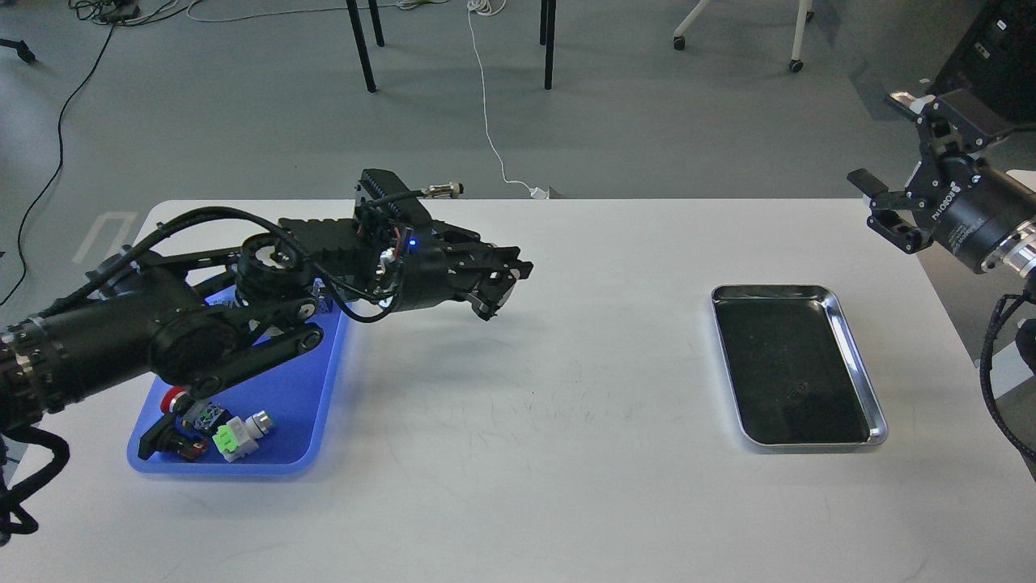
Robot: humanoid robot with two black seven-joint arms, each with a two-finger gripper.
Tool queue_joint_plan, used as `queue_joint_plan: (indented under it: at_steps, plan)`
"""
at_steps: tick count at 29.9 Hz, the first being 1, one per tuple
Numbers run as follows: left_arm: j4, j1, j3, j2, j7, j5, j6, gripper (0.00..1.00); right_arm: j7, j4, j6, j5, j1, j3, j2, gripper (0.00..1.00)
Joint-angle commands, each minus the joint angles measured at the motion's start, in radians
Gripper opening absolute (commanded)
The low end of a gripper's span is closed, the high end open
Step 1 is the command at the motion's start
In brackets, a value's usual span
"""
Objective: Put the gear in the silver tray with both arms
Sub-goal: 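Lift the gear and carry it toward the table center, then release the gear on the table and withdraw the left arm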
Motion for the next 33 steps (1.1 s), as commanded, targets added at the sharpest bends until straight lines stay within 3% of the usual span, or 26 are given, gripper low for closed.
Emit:
queue_joint_plan:
  at_steps: [1, 6, 10, 16, 25, 30, 33]
  plan:
    - [0.048, -0.004, 0.0, -0.103, 0.012, 0.002, -0.003, 0.13, -0.002, 0.019, -0.036, 0.001, -0.059, -0.022, -0.014, 0.99]
    - [0.212, -0.013, 0.002, -0.288, 0.009, 0.003, -0.003, 0.13, 0.009, 0.028, -0.06, 0.003, -0.087, -0.009, -0.016, 0.99]
    - [0.333, -0.005, 0.005, -0.308, 0.0, 0.003, -0.003, 0.13, 0.059, 0.028, -0.062, 0.006, -0.087, 0.016, -0.013, 0.99]
    - [0.352, 0.031, 0.146, -0.308, 0.006, -0.001, 0.009, 0.13, 0.072, 0.028, -0.062, 0.041, -0.089, 0.046, -0.013, 0.99]
    - [0.358, 0.076, 0.154, -0.308, 0.007, -0.001, 0.023, 0.17, 0.069, 0.027, -0.062, 0.061, -0.081, 0.062, 0.007, 0.99]
    - [0.358, 0.094, 0.149, -0.308, 0.01, -0.006, 0.023, 0.23, 0.064, 0.027, -0.062, 0.061, -0.076, 0.066, 0.029, 0.99]
    - [0.354, 0.091, 0.143, -0.308, 0.01, -0.009, 0.023, 0.44, 0.062, 0.025, -0.062, 0.061, -0.064, 0.065, 0.033, 0.99]
